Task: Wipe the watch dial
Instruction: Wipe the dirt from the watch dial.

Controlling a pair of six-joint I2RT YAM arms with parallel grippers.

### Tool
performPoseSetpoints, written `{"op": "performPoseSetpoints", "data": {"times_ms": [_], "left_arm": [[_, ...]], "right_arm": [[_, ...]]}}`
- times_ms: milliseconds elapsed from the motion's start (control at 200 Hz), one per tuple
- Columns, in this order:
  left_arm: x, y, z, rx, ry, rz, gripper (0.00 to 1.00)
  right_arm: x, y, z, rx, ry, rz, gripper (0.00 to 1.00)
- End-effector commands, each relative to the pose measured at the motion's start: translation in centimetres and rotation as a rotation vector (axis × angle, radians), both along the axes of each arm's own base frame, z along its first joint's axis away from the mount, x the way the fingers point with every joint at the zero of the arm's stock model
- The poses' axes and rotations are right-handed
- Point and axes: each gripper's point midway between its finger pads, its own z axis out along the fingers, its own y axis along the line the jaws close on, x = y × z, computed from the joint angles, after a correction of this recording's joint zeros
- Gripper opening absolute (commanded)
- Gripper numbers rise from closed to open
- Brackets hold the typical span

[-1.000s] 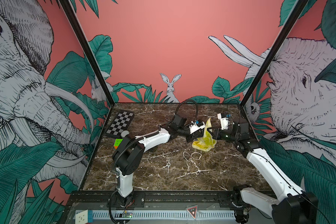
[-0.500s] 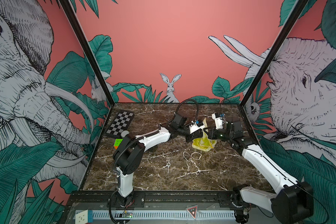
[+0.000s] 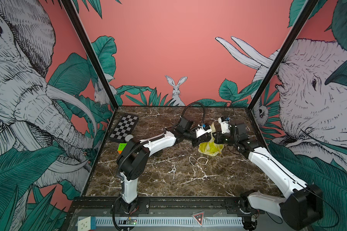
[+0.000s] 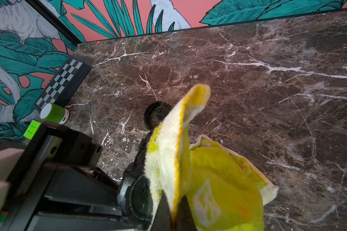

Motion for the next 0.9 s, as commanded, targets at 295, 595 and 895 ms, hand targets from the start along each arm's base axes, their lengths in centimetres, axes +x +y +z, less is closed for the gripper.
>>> {"op": "performPoseSetpoints", "data": {"times_ms": [295, 595, 895], "left_arm": [[-1.6, -0.1, 7.0, -0.167, -0.154, -0.049, 0.0], [-1.4, -0.2, 6.8, -0.165, -0.144, -0.046, 0.0], [-1.3, -0.7, 6.5, -0.168, -0.129, -0.057, 0.0]], "right_arm": [[-2.8, -0.8, 4.1, 0.163, -0.034, 0.059, 0.0], [-3.3, 1.5, 7.5, 0.337, -0.099, 0.165, 0.0], [-3.0, 2.2, 8.6, 0.378, -0.111, 0.194, 0.0]]}}
